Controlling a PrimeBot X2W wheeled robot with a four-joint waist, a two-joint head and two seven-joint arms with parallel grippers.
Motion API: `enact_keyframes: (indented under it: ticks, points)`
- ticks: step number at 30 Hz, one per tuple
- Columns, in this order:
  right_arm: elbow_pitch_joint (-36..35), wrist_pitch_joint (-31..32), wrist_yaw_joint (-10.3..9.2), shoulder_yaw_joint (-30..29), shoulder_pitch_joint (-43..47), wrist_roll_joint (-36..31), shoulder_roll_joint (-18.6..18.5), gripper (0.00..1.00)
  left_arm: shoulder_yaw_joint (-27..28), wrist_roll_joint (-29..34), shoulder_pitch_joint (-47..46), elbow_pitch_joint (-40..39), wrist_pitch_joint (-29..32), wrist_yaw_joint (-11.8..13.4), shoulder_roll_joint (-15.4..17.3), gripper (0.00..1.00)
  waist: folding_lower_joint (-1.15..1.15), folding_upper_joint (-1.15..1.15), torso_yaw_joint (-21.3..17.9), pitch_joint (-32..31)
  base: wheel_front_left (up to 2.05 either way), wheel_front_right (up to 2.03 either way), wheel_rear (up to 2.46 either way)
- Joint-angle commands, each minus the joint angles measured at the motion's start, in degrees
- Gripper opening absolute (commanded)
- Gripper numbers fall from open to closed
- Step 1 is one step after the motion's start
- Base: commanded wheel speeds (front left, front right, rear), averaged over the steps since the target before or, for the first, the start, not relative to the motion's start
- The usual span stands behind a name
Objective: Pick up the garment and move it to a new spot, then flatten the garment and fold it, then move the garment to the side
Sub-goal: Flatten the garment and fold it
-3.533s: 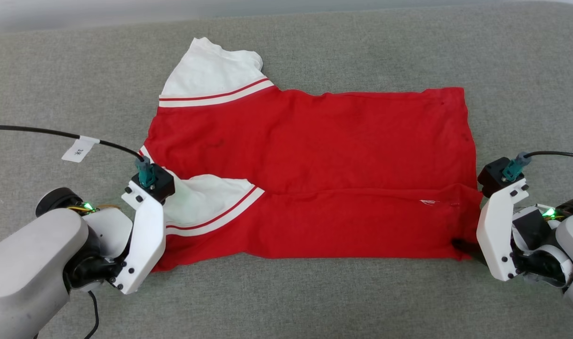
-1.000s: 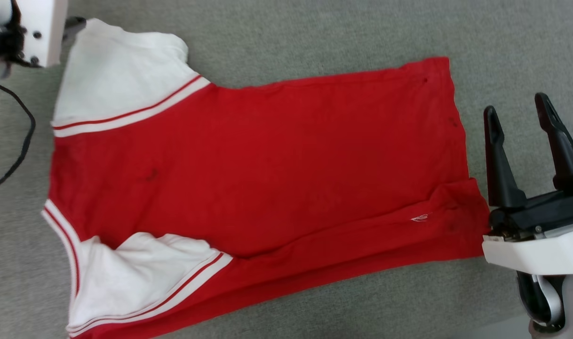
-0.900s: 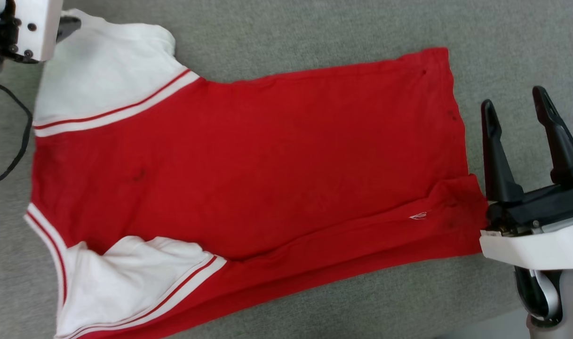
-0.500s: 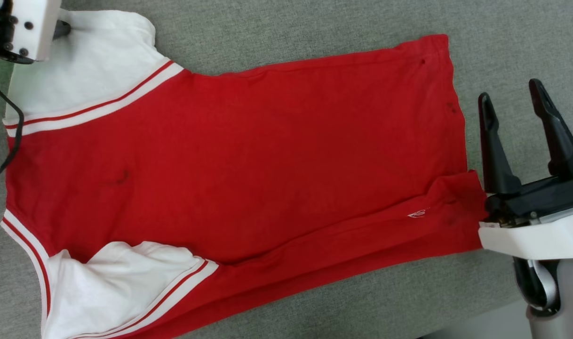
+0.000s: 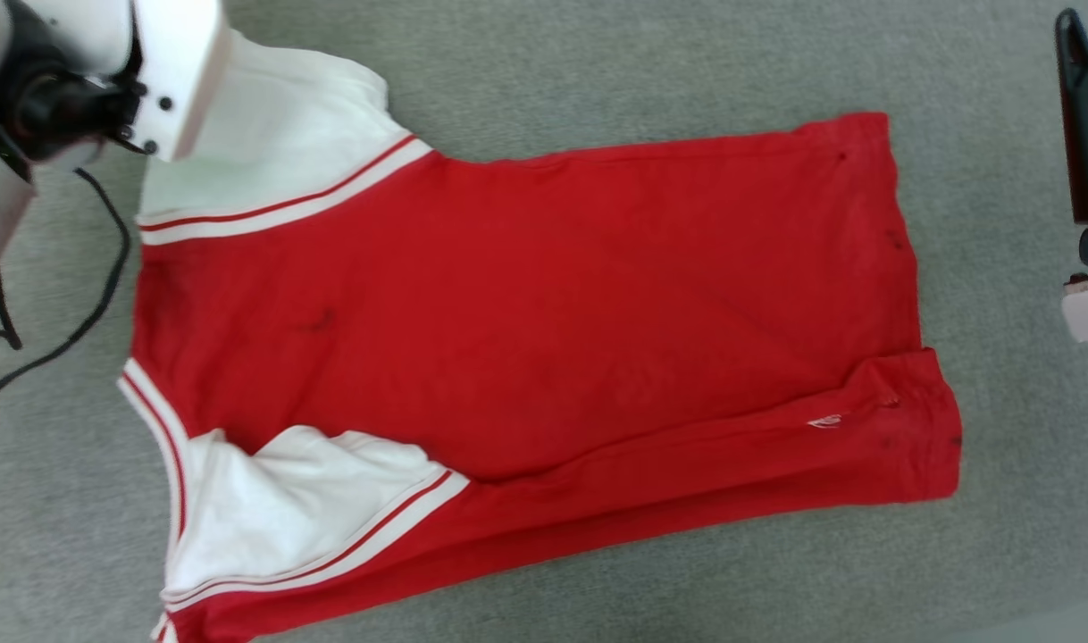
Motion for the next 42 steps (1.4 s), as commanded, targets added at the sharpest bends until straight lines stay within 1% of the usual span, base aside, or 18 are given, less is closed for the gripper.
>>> enact_keyframes:
  ticks: [1,5,9,10,11,14,16,18,20,23,28,32,34,35,42]
  points:
    - [1.2,4.8,-0.06,1.9,-2.7,1.8,-3.4,1.0,-0.8,-0.3,1.2,-1.5,-1.0,-0.2,-0.6,0.0,0.0,0.0,2.2,-1.7,0.0,0.0,0.0]
    - [4.8,17.1,-0.05,6.4,-7.5,7.9,-10.8,1.0,-2.2,-1.3,1.3,-4.8,-2.7,-0.2,-1.2,0.0,0.0,0.0,4.2,-2.2,0.0,0.0,0.0]
    - [8.2,30.9,-0.06,12.4,-12.5,16.8,-17.8,1.0,-3.5,-1.9,0.8,-7.7,-3.8,-0.2,-1.0,0.0,0.0,0.0,5.9,-1.9,0.0,0.0,0.0]
    - [9.3,34.6,-0.05,13.9,-13.7,19.8,-18.9,1.0,-3.5,-2.1,0.6,-8.2,-4.3,-0.2,-1.0,0.0,0.0,0.0,6.2,-1.7,0.0,0.0,0.0]
    - [9.3,34.6,-0.05,13.9,-13.7,19.8,-18.9,1.0,-3.5,-2.1,0.6,-8.2,-4.3,-0.2,-1.0,0.0,0.0,0.0,6.2,-1.7,0.0,0.0,0.0]
    - [11.4,45.4,-0.05,17.8,-17.5,27.5,-21.7,1.0,-3.7,-2.6,0.0,-9.1,-5.2,-0.2,-1.4,0.0,0.0,0.0,7.3,-1.1,0.0,0.0,0.0]
    - [12.9,51.5,-0.06,19.9,-19.9,30.4,-23.1,1.0,-4.1,-2.4,-0.4,-9.4,-5.5,-0.2,-1.6,0.0,0.0,0.0,7.9,-0.5,0.0,0.0,0.0]
    - [14.6,56.2,-0.05,21.6,-21.7,32.6,-23.2,1.0,-4.4,-2.3,-0.9,-10.0,-6.0,-0.2,-2.0,0.0,0.0,0.0,8.5,0.1,0.0,0.0,0.0]
    - [17.1,60.0,-0.05,22.1,-23.0,33.9,-22.6,1.0,-4.8,-2.2,-1.6,-10.4,-6.3,-0.2,-2.6,0.0,0.0,0.0,9.3,0.7,0.0,0.0,0.0]
    - [20.4,62.0,-0.04,22.3,-24.8,34.4,-21.3,1.0,-5.5,-2.1,-2.4,-11.2,-6.6,-0.2,-3.0,0.0,0.0,0.0,10.3,1.8,0.0,0.0,0.0]
    - [24.8,61.9,-0.04,24.0,-24.5,33.7,-19.0,1.0,-6.3,-2.0,-3.9,-12.2,-7.3,-0.2,-3.5,0.0,0.0,0.0,11.8,3.6,0.0,0.0,0.0]
    - [27.0,59.6,-0.01,28.2,-20.9,34.5,-15.8,1.0,-7.4,-2.1,-3.9,-12.5,-8.0,-0.2,-3.1,0.0,0.0,0.0,12.0,4.3,0.0,0.0,0.0]
    - [27.9,59.1,0.08,30.7,-19.3,35.1,-15.2,1.0,-7.8,-2.4,-3.8,-12.5,-8.3,-0.2,-2.7,0.0,0.0,0.0,11.9,4.3,0.0,0.0,0.0]
    - [28.0,58.6,0.19,31.8,-19.1,35.2,-15.1,0.0,-7.9,-2.5,-3.8,-12.4,-8.5,-0.2,-2.4,0.0,0.0,0.0,11.8,4.2,0.0,0.0,0.0]
    - [28.7,49.9,0.03,31.9,-23.6,35.4,-16.4,0.0,-8.8,-3.4,-2.5,-10.8,-10.8,-0.3,-2.2,0.0,0.0,0.0,11.3,0.8,0.0,0.0,0.0]
